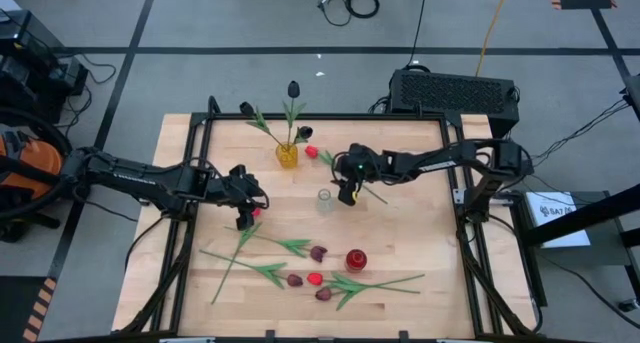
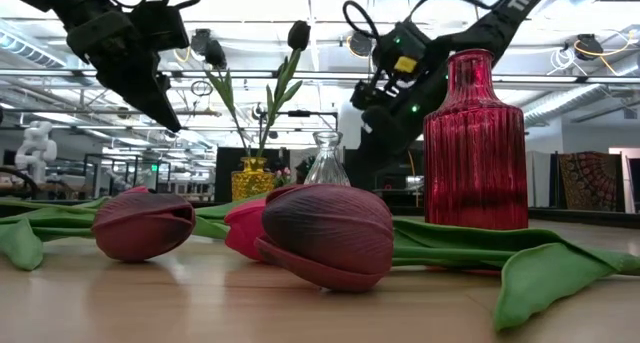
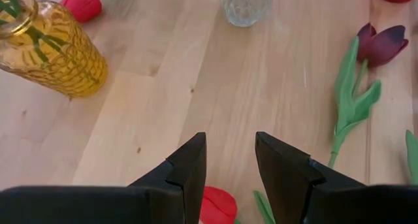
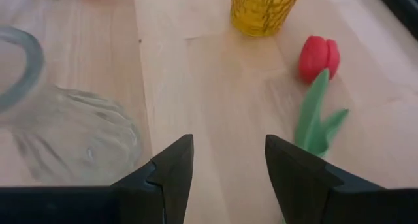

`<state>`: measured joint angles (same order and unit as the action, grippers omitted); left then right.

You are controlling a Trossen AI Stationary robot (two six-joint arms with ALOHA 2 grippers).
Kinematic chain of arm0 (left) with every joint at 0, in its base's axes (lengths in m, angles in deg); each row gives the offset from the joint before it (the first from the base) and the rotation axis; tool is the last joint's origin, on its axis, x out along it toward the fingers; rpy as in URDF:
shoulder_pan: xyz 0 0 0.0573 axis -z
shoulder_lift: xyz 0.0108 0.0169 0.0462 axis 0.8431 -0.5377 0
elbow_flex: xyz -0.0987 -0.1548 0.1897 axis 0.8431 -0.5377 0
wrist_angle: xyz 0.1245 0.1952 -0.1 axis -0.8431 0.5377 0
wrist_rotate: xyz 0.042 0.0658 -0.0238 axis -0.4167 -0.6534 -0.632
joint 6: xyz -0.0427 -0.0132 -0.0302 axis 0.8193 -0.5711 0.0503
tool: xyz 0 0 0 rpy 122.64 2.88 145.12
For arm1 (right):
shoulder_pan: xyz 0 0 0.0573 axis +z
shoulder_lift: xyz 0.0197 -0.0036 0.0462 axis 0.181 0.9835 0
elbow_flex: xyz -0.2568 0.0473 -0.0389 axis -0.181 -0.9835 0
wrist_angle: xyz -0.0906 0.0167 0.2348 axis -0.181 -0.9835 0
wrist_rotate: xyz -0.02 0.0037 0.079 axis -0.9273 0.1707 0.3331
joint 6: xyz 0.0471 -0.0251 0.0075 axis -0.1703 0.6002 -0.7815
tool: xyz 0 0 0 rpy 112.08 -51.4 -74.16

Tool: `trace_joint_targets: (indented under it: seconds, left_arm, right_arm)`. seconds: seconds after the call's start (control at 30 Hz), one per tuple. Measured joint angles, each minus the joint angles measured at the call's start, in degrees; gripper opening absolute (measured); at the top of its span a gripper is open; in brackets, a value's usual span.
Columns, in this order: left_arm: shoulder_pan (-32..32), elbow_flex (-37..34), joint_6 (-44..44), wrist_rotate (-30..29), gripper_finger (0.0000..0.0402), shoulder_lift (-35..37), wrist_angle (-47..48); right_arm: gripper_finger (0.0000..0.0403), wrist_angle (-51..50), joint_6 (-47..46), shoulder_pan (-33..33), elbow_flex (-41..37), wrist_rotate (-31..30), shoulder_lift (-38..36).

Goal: Sort flowers into vase by color
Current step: Adjust the transparent vase

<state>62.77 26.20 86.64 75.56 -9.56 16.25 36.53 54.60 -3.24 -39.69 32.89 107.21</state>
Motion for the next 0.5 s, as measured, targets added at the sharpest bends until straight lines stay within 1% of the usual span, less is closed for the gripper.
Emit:
trace_joint_targets:
  seconds: [0.2,0.37,0.5]
  left_arm:
    - [0.0,0.0,0.0,0.0,0.014,0.0,0.0]
    - [0.0,0.0,0.0,0.0,0.014,0.0,0.0]
    - [0.0,0.0,0.0,0.0,0.014,0.0,0.0]
  right_arm:
    - [0.0183,4.3,0.2,0.0,0.0,4.3,3.2]
    - [0.0183,4.6,0.4,-0.2,0.0,4.9,3.5]
    - [0.0183,4.8,0.4,-0.1,0.0,7.9,3.5]
